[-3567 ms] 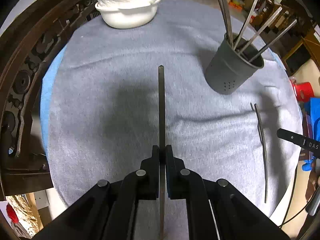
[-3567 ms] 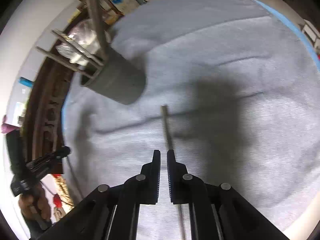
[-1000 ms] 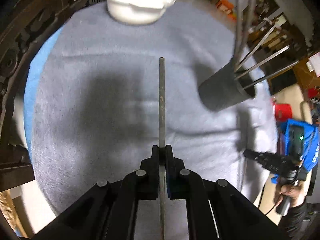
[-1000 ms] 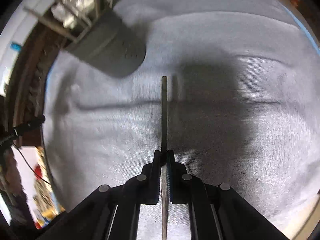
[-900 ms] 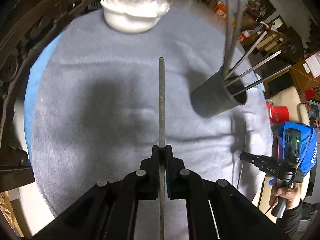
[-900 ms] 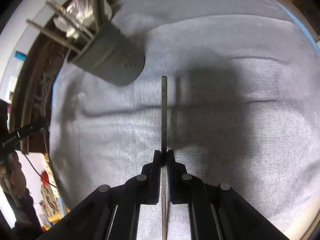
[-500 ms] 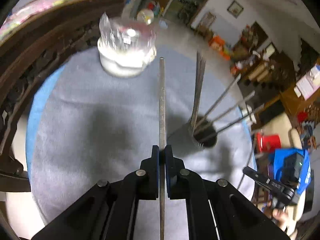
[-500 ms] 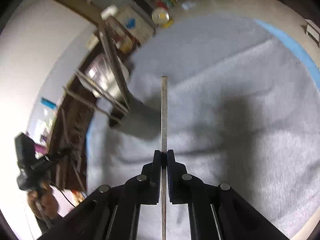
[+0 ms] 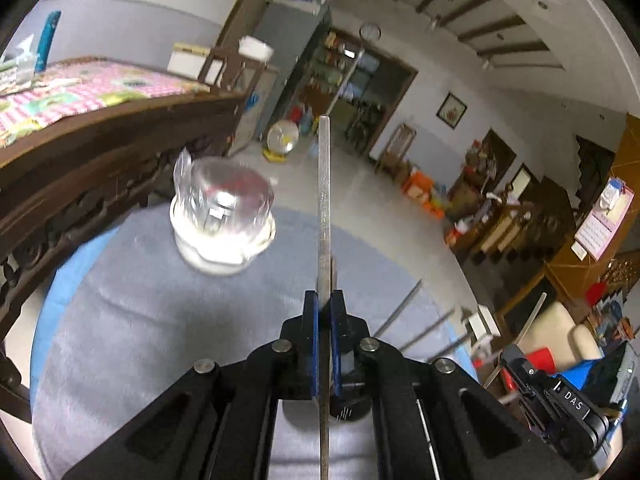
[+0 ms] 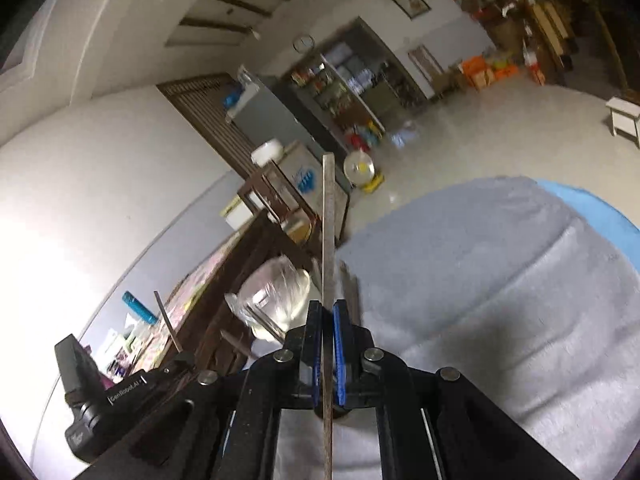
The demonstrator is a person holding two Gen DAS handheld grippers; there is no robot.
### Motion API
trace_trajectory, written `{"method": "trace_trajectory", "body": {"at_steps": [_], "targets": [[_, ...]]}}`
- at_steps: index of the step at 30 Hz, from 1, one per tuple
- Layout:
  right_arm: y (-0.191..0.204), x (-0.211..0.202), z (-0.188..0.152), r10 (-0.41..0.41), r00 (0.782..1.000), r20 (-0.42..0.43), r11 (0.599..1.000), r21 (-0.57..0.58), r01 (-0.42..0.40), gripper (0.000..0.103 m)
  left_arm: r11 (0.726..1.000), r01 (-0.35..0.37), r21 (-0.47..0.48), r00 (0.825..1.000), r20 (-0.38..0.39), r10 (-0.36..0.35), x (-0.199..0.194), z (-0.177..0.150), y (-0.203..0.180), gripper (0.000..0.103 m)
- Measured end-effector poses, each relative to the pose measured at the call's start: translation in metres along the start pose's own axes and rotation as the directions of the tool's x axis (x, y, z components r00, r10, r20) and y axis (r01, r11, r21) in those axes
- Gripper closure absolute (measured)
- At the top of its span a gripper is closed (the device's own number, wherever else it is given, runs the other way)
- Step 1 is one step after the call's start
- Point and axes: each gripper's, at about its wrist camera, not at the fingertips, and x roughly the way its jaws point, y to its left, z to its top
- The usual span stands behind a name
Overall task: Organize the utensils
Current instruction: 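Lift both held sticks up over the grey cup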
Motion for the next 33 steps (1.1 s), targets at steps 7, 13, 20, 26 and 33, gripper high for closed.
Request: {"method": "trace_trajectory", "body": {"at_steps": [7, 13, 20, 26, 33], "targets": [[-0.045, 0.006, 0.005, -0.024, 0.997, 0.073, 0.977, 0.213, 0.008, 0.096, 0.997, -0.056, 0.052, 0.988, 0.143, 0.048, -0.001, 0.007, -0.005, 0.098], [-0.079, 0.033, 0.003, -0.027, 0.998, 0.06, 0.949, 0.316, 0.007, 0.096, 0.98, -0.051, -0.195, 0.991, 0.11, 0.073, 0.012, 0.021, 0.045, 0.098], [-0.092, 0.051, 0.005, -0.02, 0.995, 0.095, 0.934, 0.356, -0.016, 0.096, 0.955, -0.021, -0.297, 0.993, 0.106, 0.054, 0.027, 0.017, 0.044, 0.098], [-0.074, 0.078, 0.0, -0.011, 0.998, 0.059, 0.96, 0.281, -0.006, 0.096, 0.974, -0.065, -0.216, 0.987, 0.133, 0.096, 0.047, -0.007, 0.018, 0.098], [-0.041, 0.093, -0.004, -0.016, 1.0, 0.023, 0.993, 0.115, 0.013, 0.096, 0.991, -0.107, -0.08, 0.982, 0.149, 0.118, 0.061, -0.025, 0.002, 0.098]]}}
